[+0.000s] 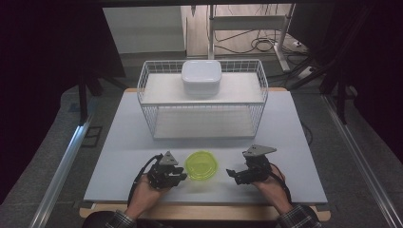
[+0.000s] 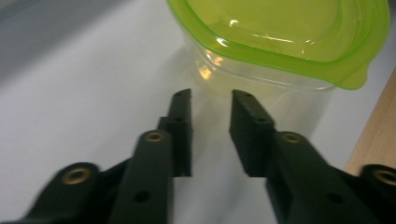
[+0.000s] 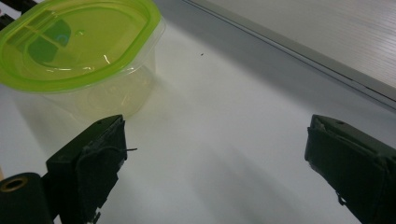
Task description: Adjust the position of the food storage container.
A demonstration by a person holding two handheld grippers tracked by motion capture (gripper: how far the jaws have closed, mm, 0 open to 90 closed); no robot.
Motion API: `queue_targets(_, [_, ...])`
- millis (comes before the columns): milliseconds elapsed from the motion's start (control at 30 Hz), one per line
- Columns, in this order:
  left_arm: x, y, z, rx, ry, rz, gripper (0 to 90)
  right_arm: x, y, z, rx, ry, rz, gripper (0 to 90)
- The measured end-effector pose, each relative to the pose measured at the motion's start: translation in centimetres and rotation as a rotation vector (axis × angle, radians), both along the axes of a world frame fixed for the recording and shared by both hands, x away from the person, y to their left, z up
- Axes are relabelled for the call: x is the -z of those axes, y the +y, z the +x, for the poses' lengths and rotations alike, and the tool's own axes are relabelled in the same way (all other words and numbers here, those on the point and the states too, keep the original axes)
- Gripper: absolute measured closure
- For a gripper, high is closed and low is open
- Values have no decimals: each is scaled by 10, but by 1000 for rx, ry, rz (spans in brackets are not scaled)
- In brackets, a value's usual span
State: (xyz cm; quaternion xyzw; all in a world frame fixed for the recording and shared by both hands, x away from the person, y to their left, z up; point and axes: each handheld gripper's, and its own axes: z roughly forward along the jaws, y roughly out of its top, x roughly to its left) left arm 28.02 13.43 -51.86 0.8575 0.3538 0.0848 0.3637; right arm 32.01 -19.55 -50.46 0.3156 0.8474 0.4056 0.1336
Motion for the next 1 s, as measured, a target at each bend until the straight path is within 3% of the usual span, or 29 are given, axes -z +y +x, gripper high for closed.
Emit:
queue_targets(233, [-5,11,-5,-18,-81,-10,353,0,0,0,-2,1,4,60])
queue_targets(367, [-6,18,-7,-21,-117,-19,260,0,0,0,-1,3,5,60])
queue_targets(633, [-7,32,-13,-38,-117,-50,169,0,0,0,-4,4,10,59])
queue_targets(800, [-5,43,-17,-55,-159,-41,87,-1,0,0,-9,6,14,59])
queue_targets(1000, [0,52,-24,-69,-152,-57,40,0,0,0,-12,13,16,59])
